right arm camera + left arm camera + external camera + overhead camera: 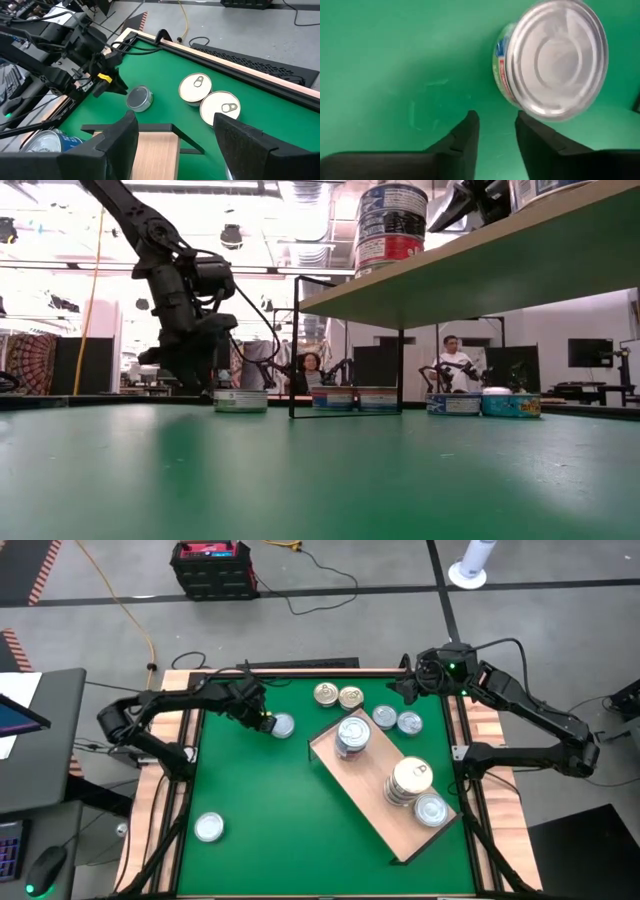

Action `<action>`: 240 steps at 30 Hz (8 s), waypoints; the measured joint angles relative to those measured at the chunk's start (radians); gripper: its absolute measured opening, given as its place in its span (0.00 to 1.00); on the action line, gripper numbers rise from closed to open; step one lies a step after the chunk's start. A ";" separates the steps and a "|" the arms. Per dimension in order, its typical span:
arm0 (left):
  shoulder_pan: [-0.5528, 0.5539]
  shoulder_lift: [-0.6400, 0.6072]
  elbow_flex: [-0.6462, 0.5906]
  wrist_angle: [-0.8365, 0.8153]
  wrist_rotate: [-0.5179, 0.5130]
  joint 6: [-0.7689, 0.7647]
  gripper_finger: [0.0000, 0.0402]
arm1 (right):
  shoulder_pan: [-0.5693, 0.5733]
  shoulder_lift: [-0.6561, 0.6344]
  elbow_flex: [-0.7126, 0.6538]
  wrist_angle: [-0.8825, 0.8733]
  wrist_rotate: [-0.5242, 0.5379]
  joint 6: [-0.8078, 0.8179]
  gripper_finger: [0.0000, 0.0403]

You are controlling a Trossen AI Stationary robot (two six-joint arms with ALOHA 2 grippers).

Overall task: Stack canned seafood by type on shelf
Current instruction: Stack the light green tuna can on top of the other light green tuna can on the shelf

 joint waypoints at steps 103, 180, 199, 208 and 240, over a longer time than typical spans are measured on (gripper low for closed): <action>-0.013 0.084 0.294 -0.012 0.166 0.703 0.34 | 0.012 0.078 0.000 0.049 -0.015 0.039 0.70; -0.396 -0.026 0.309 1.182 -0.014 -0.021 0.35 | 0.133 0.356 0.274 0.583 -0.475 -0.070 0.39; -0.309 -0.125 0.311 0.914 0.025 0.070 0.75 | -0.066 0.261 0.273 0.440 -1.053 0.208 0.39; -0.309 -0.161 0.310 0.798 0.025 0.055 0.75 | -0.054 0.151 0.273 0.017 -1.261 0.123 0.39; -0.310 -0.167 0.309 0.786 0.097 -0.116 0.75 | 0.486 -0.222 0.130 -0.482 -0.788 0.483 0.42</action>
